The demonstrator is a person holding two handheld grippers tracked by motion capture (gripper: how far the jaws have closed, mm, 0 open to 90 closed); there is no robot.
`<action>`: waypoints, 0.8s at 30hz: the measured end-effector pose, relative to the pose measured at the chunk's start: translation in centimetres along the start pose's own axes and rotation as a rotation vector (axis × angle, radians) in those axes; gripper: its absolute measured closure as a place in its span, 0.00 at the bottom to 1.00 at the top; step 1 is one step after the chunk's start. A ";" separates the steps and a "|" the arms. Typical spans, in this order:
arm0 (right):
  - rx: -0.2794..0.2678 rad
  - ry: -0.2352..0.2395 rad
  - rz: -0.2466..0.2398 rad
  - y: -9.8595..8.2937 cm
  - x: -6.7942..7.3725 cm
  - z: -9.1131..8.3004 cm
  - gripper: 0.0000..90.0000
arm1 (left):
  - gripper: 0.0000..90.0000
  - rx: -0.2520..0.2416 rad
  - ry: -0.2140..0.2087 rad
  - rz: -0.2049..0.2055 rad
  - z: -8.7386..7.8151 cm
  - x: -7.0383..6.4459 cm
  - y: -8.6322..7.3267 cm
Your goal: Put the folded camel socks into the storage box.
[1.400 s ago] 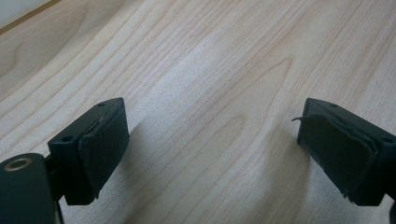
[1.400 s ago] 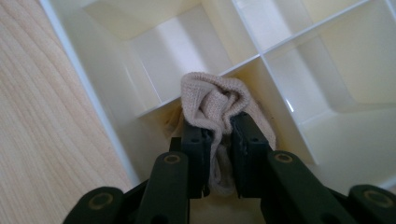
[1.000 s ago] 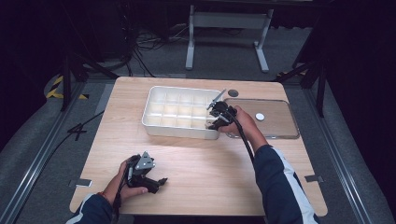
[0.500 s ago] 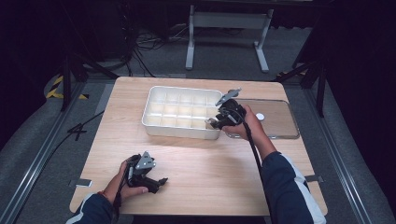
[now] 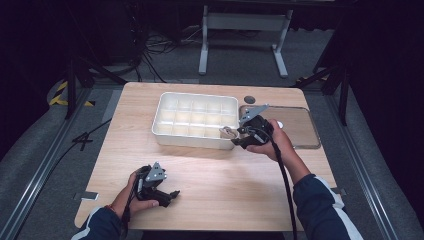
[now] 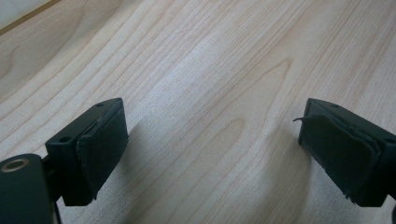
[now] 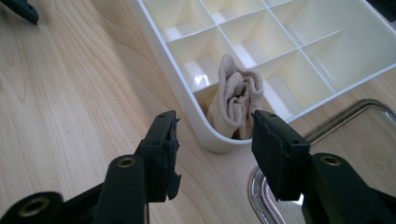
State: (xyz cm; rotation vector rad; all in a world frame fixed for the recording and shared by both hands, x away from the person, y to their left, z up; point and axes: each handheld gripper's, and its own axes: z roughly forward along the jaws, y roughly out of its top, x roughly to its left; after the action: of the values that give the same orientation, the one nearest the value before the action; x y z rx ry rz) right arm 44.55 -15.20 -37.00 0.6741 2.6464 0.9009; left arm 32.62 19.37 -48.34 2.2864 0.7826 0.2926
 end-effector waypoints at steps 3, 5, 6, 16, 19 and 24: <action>-0.004 -0.003 -0.002 -0.1 0.1 -0.3 0.55 | 0.09 -0.001 -0.005 0.004 0.0 0.1 0.0; -0.009 -0.023 -0.009 -0.4 0.3 -0.7 0.54 | 0.09 -0.001 -0.009 0.004 0.1 0.1 0.0; -0.009 -0.033 -0.010 -0.6 0.4 -0.9 0.54 | 0.09 0.002 -0.007 0.014 0.1 0.1 0.1; -0.015 -0.071 -0.015 -2.6 1.0 -2.2 0.49 | 0.09 0.003 -0.007 0.014 0.1 0.1 0.1; -0.023 -0.077 -0.027 -3.3 1.2 -2.7 0.47 | 0.09 0.003 -0.007 0.013 0.1 0.1 0.1; -0.031 -0.095 -0.039 -4.1 1.5 -3.4 0.45 | 0.09 0.003 -0.007 0.014 0.1 0.1 0.1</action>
State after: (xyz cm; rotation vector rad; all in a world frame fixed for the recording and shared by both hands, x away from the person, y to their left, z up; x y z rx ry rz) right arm 40.58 -19.05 -37.11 0.6394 2.5477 0.8745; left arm 32.77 19.37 -48.32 2.2952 0.7643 0.2898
